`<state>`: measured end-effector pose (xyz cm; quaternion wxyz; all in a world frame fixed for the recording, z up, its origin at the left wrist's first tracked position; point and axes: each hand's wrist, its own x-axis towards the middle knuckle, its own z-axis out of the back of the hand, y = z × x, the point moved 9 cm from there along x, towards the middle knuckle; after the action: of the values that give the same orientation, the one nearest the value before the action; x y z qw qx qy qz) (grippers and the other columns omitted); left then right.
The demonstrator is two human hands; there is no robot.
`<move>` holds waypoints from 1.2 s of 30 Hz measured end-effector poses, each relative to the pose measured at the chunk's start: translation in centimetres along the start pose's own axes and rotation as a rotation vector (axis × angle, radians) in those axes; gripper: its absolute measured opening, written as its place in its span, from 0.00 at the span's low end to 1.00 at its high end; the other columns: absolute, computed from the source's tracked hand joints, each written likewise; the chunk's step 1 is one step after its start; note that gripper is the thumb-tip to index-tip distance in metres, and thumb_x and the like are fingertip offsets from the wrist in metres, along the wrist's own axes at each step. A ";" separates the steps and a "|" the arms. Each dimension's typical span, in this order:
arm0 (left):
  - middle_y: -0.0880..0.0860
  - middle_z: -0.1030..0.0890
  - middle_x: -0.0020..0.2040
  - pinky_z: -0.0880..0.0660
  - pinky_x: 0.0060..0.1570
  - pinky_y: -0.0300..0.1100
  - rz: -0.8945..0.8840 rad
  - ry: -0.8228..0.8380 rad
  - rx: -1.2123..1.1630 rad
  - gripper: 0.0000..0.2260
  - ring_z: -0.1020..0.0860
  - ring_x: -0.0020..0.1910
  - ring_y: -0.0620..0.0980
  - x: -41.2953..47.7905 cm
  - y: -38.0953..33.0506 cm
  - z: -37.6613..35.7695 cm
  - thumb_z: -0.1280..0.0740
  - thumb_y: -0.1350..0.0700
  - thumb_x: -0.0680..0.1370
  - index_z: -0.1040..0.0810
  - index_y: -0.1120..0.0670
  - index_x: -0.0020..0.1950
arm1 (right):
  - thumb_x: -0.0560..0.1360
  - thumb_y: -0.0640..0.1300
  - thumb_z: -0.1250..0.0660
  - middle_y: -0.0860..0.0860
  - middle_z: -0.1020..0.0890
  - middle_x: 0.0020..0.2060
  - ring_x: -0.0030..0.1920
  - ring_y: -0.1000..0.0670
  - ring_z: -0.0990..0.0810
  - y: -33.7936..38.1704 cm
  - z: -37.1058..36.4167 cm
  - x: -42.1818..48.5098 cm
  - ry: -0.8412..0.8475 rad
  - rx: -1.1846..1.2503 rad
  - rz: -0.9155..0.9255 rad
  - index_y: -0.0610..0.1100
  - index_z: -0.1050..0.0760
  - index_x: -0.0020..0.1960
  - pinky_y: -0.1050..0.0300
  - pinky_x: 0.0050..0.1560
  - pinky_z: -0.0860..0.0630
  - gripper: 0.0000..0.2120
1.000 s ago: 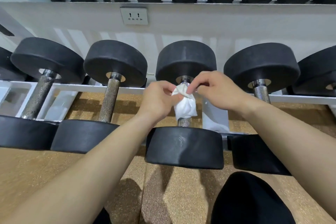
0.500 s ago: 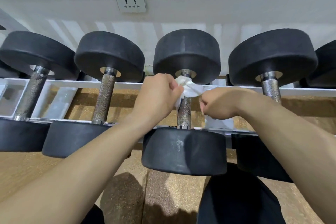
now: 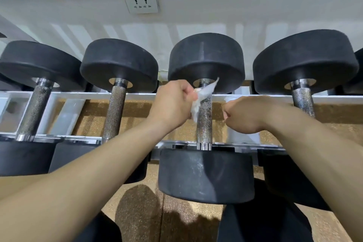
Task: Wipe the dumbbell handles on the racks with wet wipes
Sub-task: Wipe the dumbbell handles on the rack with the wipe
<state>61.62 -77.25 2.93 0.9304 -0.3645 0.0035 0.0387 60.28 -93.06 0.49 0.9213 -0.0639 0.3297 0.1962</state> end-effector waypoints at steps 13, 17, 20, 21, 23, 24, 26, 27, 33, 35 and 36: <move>0.54 0.21 0.32 0.26 0.25 0.36 0.510 0.464 -0.796 0.20 0.22 0.26 0.47 -1.6 2.4 -6.4 0.49 0.77 0.76 0.24 0.57 0.45 | 0.82 0.44 0.45 0.50 0.26 0.48 0.51 0.46 0.25 0.2 -0.5 0.5 0.012 0.031 0.036 0.50 0.33 0.44 0.52 0.50 0.27 0.08; 0.55 0.19 0.40 0.20 0.32 0.39 0.587 0.398 -1.018 0.19 0.21 0.36 0.49 -0.3 2.6 -8.0 0.48 0.75 0.79 0.23 0.56 0.53 | 0.82 0.43 0.45 0.53 0.30 0.41 0.51 0.46 0.25 0.2 -0.2 0.3 -0.008 0.031 0.046 0.51 0.39 0.39 0.52 0.51 0.26 0.13; 0.58 0.26 0.38 0.30 0.35 0.41 0.433 0.497 -0.561 0.19 0.28 0.32 0.51 -1.3 3.9 -7.6 0.46 0.75 0.76 0.23 0.55 0.41 | 0.81 0.41 0.45 0.52 0.27 0.42 0.47 0.46 0.25 0.4 -0.2 0.2 0.004 0.049 0.056 0.50 0.35 0.40 0.54 0.44 0.28 0.11; 0.59 0.27 0.37 0.33 0.37 0.44 0.332 0.563 -0.358 0.19 0.29 0.34 0.52 -1.8 3.9 -7.6 0.44 0.76 0.74 0.23 0.55 0.38 | 0.81 0.41 0.45 0.51 0.26 0.43 0.47 0.47 0.24 0.3 -0.1 0.2 0.002 0.057 0.054 0.49 0.33 0.42 0.54 0.44 0.27 0.10; 0.59 0.25 0.36 0.33 0.37 0.43 0.246 0.725 -0.175 0.19 0.28 0.34 0.52 -3.3 3.6 -7.8 0.42 0.76 0.72 0.22 0.55 0.35 | 0.80 0.41 0.46 0.50 0.25 0.44 0.48 0.46 0.24 0.4 0.0 0.2 -0.003 0.059 0.054 0.49 0.33 0.42 0.52 0.48 0.25 0.09; 0.58 0.25 0.34 0.32 0.33 0.39 0.282 0.770 -0.197 0.18 0.27 0.30 0.51 -3.8 3.6 -7.9 0.42 0.77 0.73 0.22 0.57 0.36 | 0.81 0.41 0.46 0.51 0.27 0.43 0.49 0.46 0.25 0.4 0.1 0.2 -0.004 0.054 0.054 0.49 0.35 0.41 0.51 0.50 0.25 0.11; 0.56 0.26 0.31 0.34 0.26 0.35 0.362 0.680 -0.329 0.17 0.29 0.24 0.47 -3.1 3.6 -7.6 0.44 0.77 0.75 0.23 0.59 0.38 | 0.81 0.42 0.46 0.53 0.29 0.41 0.49 0.46 0.26 0.5 0.0 0.1 -0.003 0.044 0.062 0.50 0.38 0.39 0.51 0.50 0.26 0.12; 0.56 0.26 0.32 0.33 0.25 0.36 0.412 0.571 -0.459 0.17 0.27 0.25 0.48 -2.2 3.5 -7.1 0.45 0.77 0.75 0.24 0.59 0.41 | 0.82 0.43 0.45 0.53 0.29 0.41 0.49 0.46 0.26 0.6 -0.1 0.1 -0.002 0.036 0.070 0.50 0.37 0.39 0.51 0.51 0.27 0.12; 0.52 0.28 0.31 0.28 0.28 0.36 0.394 0.392 -0.427 0.15 0.29 0.26 0.44 -1.3 3.8 -5.6 0.44 0.73 0.79 0.27 0.59 0.39 | 0.81 0.41 0.45 0.52 0.27 0.41 0.43 0.50 0.26 1.0 0.1 0.0 -0.003 0.047 0.093 0.49 0.35 0.40 0.55 0.42 0.29 0.11; 0.47 0.32 0.26 0.34 0.30 0.32 0.303 0.559 -0.174 0.20 0.35 0.25 0.42 -3.0 3.6 -5.5 0.42 0.72 0.78 0.32 0.55 0.30 | 0.80 0.41 0.45 0.50 0.24 0.44 0.48 0.46 0.23 1.0 0.3 -0.3 0.002 0.053 0.090 0.49 0.31 0.42 0.53 0.47 0.27 0.09; 0.45 0.35 0.25 0.36 0.30 0.31 0.281 0.623 -0.141 0.21 0.37 0.25 0.41 -3.7 3.5 -5.5 0.42 0.73 0.77 0.34 0.54 0.28 | 0.80 0.41 0.45 0.49 0.23 0.47 0.50 0.45 0.22 1.1 0.3 -0.4 0.003 0.057 0.087 0.47 0.29 0.45 0.51 0.50 0.25 0.09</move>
<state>57.79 -78.62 -3.34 0.8428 -0.4183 0.3345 0.0535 59.72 -92.10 1.04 0.9128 -0.0239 0.3391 0.2264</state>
